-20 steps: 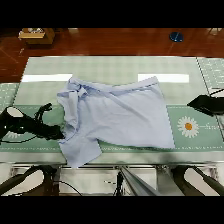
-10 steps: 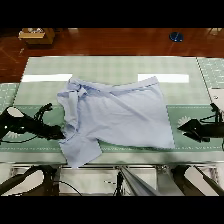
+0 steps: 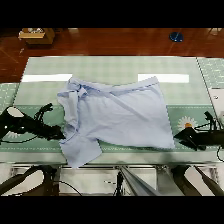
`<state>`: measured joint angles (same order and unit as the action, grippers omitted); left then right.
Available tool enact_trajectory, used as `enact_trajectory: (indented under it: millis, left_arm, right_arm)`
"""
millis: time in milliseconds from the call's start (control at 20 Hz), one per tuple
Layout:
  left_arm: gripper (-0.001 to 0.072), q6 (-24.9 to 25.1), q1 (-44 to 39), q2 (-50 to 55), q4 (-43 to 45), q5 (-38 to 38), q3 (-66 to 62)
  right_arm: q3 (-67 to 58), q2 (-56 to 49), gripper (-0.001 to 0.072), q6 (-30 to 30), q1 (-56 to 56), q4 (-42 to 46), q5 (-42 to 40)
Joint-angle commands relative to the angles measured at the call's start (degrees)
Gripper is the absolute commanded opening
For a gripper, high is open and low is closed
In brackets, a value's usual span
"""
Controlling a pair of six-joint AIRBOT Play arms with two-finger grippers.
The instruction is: Fold the shirts.
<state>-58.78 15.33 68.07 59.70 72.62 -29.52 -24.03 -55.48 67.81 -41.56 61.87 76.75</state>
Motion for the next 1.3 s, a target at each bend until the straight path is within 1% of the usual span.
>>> enact_trajectory:
  millis: [0,150,250,300,350,400,450,500,550,650,750,850,950,1000,1050,1150,1250]
  left_arm:
    - [0.0021,0.7,0.0,0.0,0.0,-0.1,0.0]
    - [0.0020,0.7,0.0,0.0,0.0,0.0,0.0]
    - [0.0021,0.7,0.0,0.0,0.0,0.0,0.0]
    - [0.0020,0.7,0.0,0.0,0.0,0.0,0.0]
    - [0.0021,0.7,0.0,0.0,0.0,0.0,0.0]
    - [0.0021,0.7,0.0,0.0,0.0,0.0,0.0]
    - [0.0020,0.7,0.0,0.0,-0.2,0.0,-0.1]
    - [0.0020,0.9,0.0,-0.2,-0.7,0.0,-0.1]
    - [0.0019,1.6,0.0,-0.5,-1.7,0.2,-0.5]
    - [0.0018,2.9,0.0,-2.4,-4.3,1.7,-3.5]
    - [0.0018,3.1,0.0,-6.8,-7.6,1.9,-9.9]
    - [0.0019,3.3,0.0,-12.0,-13.6,1.6,-19.6]
    - [0.0019,3.3,0.0,-16.8,-20.3,-0.8,-30.8]
    - [0.0019,3.3,0.0,-19.0,-23.1,-3.1,-36.8]
    - [0.0019,3.3,0.0,-20.8,-24.7,-5.4,-42.3]
    - [0.0019,3.3,0.0,-23.8,-25.0,-10.1,-53.2]
    - [0.0019,3.3,0.0,-26.0,-25.0,-13.2,-62.5]
  right_arm:
    - [0.2,-0.8,0.0519,1.2,1.6,1.2,0.7]
    - [0.2,-4.5,0.0518,1.7,8.6,1.2,0.3]
    - [0.2,-6.6,0.0518,3.9,11.6,1.1,-2.0]
    - [0.2,-7.5,0.0457,5.0,12.5,1.0,-2.7]
    - [0.2,-8.2,0.0377,5.5,13.1,1.0,-2.8]
    - [0.2,-8.7,0.0179,5.3,13.2,0.9,-2.7]
    - [0.2,-8.5,0.0036,5.2,13.2,0.6,-2.6]
    - [0.1,-8.2,0.0032,3.5,13.2,-0.8,-2.0]
    - [-0.3,-7.5,0.0032,0.5,13.2,-3.7,-0.7]
    - [-3.3,-4.8,0.0032,-3.1,13.2,-10.4,1.5]
    - [-9.4,-0.2,0.0032,-3.7,13.2,-17.1,1.2]
    - [-17.9,4.3,0.0032,-3.7,13.2,-25.0,-1.6]
    - [-27.6,7.6,0.0032,-3.7,13.2,-33.1,-4.9]
    - [-33.2,8.8,0.0032,-3.7,13.2,-35.9,-6.2]
    - [-38.6,9.7,0.0032,-3.7,13.2,-37.1,-7.4]
    - [-49.5,11.3,0.0032,-3.6,13.2,-37.4,-10.3]
    - [-59.2,12.6,0.0032,-1.9,13.2,-37.4,-14.2]
